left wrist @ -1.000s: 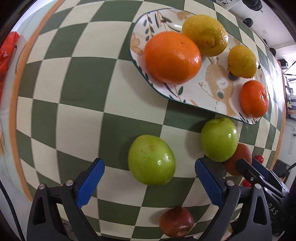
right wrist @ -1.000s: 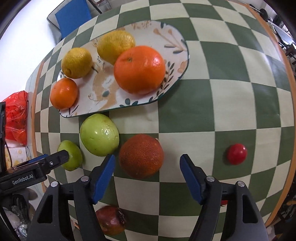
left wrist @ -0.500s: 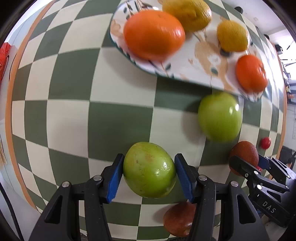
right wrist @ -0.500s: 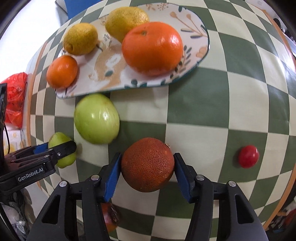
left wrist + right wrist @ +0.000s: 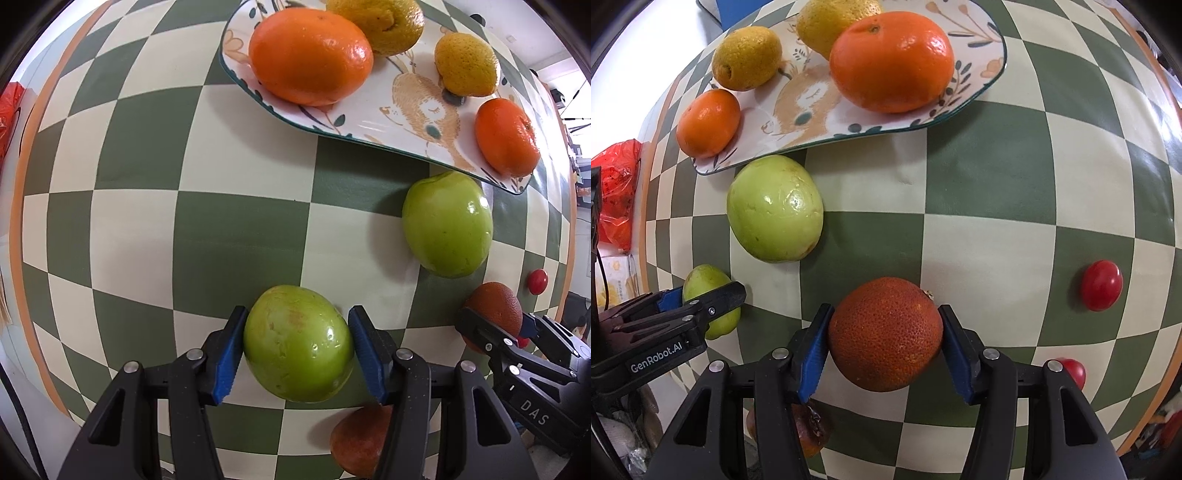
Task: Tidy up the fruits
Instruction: 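Grasp a green apple with the left tool while the right tool grasps the brown grapefruit, then place the green apple and grapefruit on the plate and open both tools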
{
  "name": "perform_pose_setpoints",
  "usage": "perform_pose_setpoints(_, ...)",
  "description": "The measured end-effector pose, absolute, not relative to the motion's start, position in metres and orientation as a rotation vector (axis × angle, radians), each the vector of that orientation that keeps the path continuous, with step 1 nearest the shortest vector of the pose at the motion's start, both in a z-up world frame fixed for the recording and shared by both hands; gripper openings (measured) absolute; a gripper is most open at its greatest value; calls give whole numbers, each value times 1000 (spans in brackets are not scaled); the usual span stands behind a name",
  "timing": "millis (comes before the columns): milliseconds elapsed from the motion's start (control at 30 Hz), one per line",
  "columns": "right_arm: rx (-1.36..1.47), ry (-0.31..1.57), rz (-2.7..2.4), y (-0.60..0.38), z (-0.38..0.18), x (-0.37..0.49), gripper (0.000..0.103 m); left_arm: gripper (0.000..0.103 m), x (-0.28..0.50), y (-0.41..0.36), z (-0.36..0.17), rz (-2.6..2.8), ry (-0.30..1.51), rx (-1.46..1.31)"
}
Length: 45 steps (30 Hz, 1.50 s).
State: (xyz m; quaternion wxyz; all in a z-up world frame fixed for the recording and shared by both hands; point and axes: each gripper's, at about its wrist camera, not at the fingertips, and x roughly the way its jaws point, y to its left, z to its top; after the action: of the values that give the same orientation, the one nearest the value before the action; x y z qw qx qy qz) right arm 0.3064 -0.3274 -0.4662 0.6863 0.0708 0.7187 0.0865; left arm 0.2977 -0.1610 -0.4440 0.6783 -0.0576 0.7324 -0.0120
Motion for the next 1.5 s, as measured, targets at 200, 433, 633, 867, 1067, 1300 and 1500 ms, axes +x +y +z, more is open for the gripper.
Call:
perform_pose_setpoints(200,155,1557,199,-331,-451,304,58,53,302,-159,-415,-57,1612,-154)
perform_pose_setpoints(433,224,1457,215,-346,-407,316,58,53,333,-151,-343,-123,1500,-247)
perform_pose_setpoints(633,283,1353,229,-359,-358,356,58,53,393,-142,-285,-144,1383,-264)
perform_pose_setpoints(867,281,1284,196,-372,-332,424,58,53,465,-123,-299,-73,1389,-218)
perform_pose_setpoints(1067,251,1346,148,-371,-360,473,58,53,504,-111,-352,-28,1509,-207)
perform_pose_setpoints(1300,289,1440,116,-378,-405,493,58,53,518,-108,-392,-11,1607,-146)
perform_pose_setpoints(1500,291,1480,109,-377,-422,496,59,53,518,-103,-405,7,1641,-148)
